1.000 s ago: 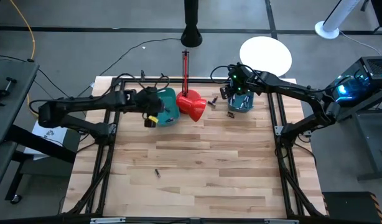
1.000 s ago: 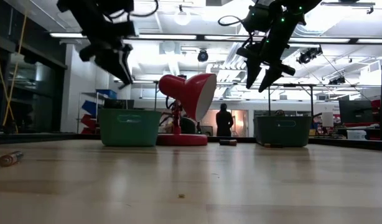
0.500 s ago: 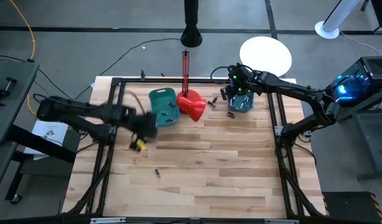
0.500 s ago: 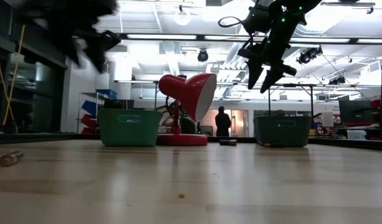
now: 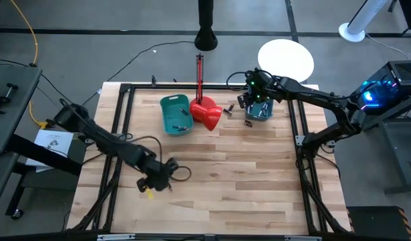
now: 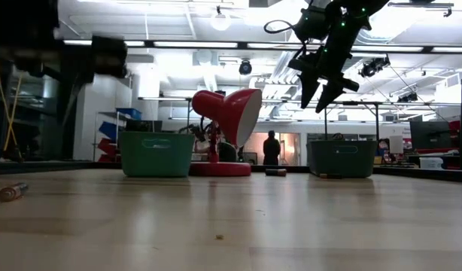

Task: Sort batteries
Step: Put the brown battery into the green bin

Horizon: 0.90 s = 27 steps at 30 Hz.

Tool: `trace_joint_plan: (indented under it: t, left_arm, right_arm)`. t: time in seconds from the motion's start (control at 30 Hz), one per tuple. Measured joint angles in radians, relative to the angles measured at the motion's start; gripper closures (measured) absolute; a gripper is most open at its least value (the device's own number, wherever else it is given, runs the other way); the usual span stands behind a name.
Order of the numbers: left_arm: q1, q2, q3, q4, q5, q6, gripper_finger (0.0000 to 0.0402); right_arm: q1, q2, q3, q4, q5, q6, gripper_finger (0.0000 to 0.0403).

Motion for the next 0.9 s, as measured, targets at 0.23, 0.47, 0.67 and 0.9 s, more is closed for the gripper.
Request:
trace_joint_plan:
  t: [0.23, 0.47, 0.67, 0.9]
  left_arm:
    - [-0.001, 0.159, -0.001, 0.137, 0.039, -0.030, 0.0191]
    - [0.009, 0.283, 0.006, 0.137, 0.089, -0.148, 0.0277]
    - [0.075, 0.219, 0.000, 0.075, 0.089, -0.289, 0.0382]
    - [0.311, -0.115, -0.002, -0.075, -0.139, -0.289, 0.0395]
  right_arm:
    - [0.000, 0.000, 0.000, -0.007, 0.000, -0.009, 0.0190]
    - [0.000, 0.000, 0.000, -0.010, -0.004, -0.036, 0.0190]
    - [0.000, 0.000, 0.000, -0.013, -0.005, -0.052, 0.0190]
    - [0.000, 0.000, 0.000, -0.010, -0.006, -0.052, 0.0190]
